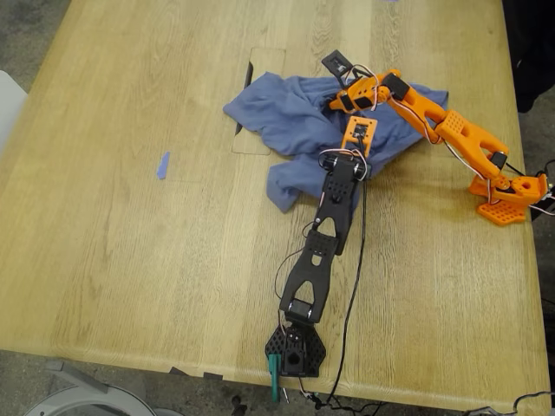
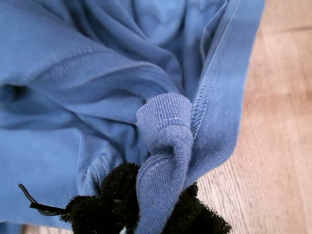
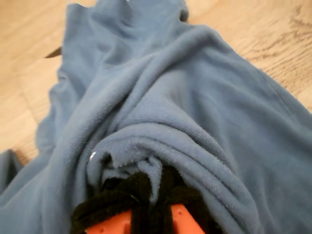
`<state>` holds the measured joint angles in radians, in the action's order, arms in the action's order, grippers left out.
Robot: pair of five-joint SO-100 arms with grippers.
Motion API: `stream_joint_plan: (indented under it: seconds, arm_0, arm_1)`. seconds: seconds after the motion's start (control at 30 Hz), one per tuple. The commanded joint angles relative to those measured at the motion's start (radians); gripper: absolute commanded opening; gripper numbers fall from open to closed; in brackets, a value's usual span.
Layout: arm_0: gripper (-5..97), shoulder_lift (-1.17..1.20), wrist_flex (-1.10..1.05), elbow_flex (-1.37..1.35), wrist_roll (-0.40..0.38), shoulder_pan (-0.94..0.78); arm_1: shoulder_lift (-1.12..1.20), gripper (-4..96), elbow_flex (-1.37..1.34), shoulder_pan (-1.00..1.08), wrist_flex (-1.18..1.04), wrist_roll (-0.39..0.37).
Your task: Fold a T-shirt
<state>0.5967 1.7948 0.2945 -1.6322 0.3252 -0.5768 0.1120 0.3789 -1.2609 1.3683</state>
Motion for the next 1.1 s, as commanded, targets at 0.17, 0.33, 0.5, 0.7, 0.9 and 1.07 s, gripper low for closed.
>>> stream_joint_plan:
  seconds: [0.17,0.33,0.5,0.7,0.9,1.07]
  arm_0:
    - [0,0.325,0.052,0.029,0.023,-0.049]
    - [0,0.413,0.075,0.029,0.028,-0.087]
    - [0,0.546,0.097,-0.095,0.028,-0.130]
    - [0,0.661,0.097,-0.196,0.028,-0.183]
    - [0,0.772,0.097,-0.262,0.029,-0.241]
    - [0,0.828,0.095,-0.267,0.034,-0.265]
  arm_1:
    - [-0.235,1.0,0.015,-0.011,-0.012,0.014]
    - [-0.331,1.2,0.015,-0.005,-0.025,0.020]
    - [-0.413,1.2,0.014,-0.018,-0.054,0.021]
    - [-0.541,1.2,-0.064,-0.029,-0.080,0.026]
    - [-0.738,1.3,-0.270,-0.035,0.006,0.031]
    - [-0.792,1.2,-0.279,-0.020,0.066,0.034]
